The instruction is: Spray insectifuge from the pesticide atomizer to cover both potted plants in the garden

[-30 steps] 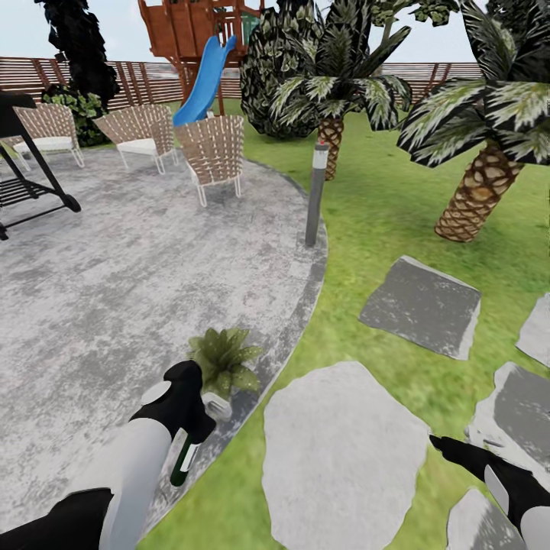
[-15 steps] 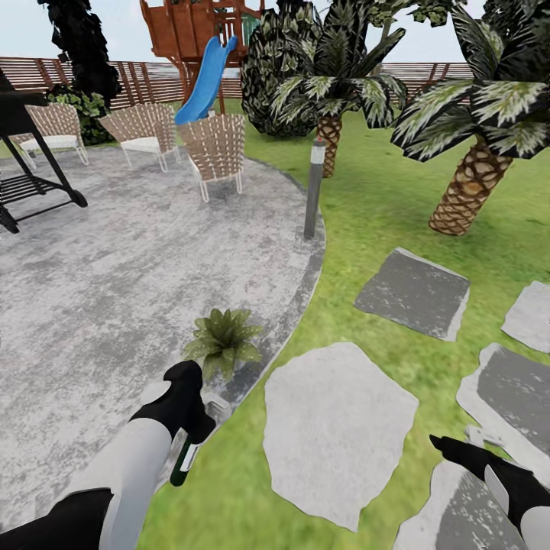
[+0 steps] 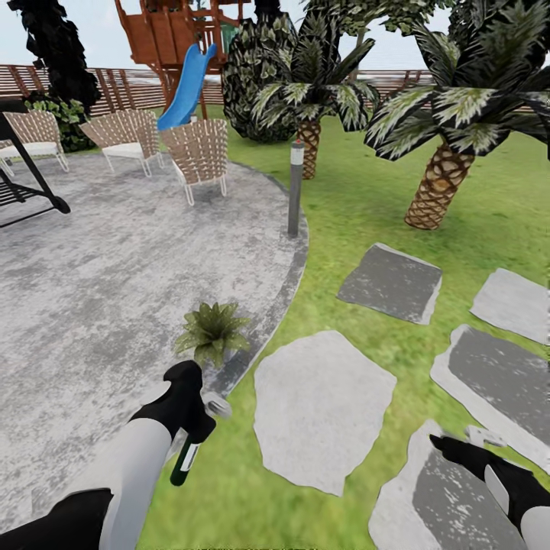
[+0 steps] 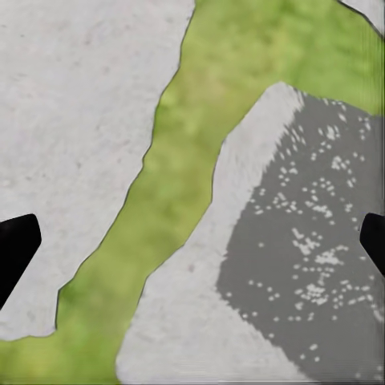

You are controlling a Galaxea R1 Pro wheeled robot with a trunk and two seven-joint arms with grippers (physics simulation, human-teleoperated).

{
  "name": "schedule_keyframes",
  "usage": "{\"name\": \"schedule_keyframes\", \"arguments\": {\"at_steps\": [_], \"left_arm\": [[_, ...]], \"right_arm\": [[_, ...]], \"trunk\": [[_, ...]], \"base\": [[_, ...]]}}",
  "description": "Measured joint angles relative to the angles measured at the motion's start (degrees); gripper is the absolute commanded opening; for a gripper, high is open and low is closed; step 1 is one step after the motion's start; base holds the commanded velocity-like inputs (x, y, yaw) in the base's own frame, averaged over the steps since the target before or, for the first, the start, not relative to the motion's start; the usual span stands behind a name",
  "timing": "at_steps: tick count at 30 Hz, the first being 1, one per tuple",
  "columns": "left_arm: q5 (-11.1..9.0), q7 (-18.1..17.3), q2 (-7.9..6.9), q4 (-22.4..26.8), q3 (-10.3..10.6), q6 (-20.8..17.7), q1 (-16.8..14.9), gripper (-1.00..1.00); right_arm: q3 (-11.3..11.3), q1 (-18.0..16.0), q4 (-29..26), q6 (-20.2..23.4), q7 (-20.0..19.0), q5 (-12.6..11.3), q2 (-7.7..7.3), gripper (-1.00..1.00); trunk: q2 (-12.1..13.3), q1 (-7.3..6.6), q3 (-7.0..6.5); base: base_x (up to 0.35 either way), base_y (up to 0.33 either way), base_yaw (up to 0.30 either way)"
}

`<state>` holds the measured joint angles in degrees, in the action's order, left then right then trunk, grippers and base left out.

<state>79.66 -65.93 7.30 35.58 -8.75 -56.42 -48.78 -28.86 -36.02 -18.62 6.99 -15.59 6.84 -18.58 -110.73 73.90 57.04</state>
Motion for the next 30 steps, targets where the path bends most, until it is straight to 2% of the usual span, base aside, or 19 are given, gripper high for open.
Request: {"name": "schedule_keyframes", "arguments": {"at_steps": [18,22,24,26,30], "left_arm": [[-0.3,0.4,0.00,-0.1,-0.1,0.9,0.3,-1.00],[-2.1,0.5,-0.02,0.0,-0.1,1.2,0.3,-1.00],[-2.9,0.5,-0.08,0.1,-0.1,3.4,0.3,-1.00],[-3.1,0.5,-0.09,0.1,-0.1,5.2,0.3,-1.00],[-3.4,0.4,-0.03,0.1,-0.1,6.0,0.3,-1.00]], "right_arm": [[0.0,0.0,0.0,0.0,0.0,-0.3,0.00,1.00],[-0.1,0.0,0.0,-0.1,0.3,-0.3,0.00,1.00],[-0.2,0.0,0.0,-0.1,0.3,-0.3,0.00,1.00],[-0.3,0.0,0.0,-0.1,0.2,-0.3,0.00,1.00],[-0.3,0.0,0.0,-0.1,0.1,-0.3,0.00,1.00]], "trunk": [[0.0,-0.01,-1.58],[0.0,-0.01,-1.78],[0.0,-0.01,-1.80],[0.0,-0.01,-1.80],[0.0,-0.01,-1.80]], "base": [[-0.023,0.000,-0.114],[0.000,0.000,-0.040],[0.000,0.000,-0.005],[0.000,0.000,-0.002],[0.000,0.000,0.000]]}}
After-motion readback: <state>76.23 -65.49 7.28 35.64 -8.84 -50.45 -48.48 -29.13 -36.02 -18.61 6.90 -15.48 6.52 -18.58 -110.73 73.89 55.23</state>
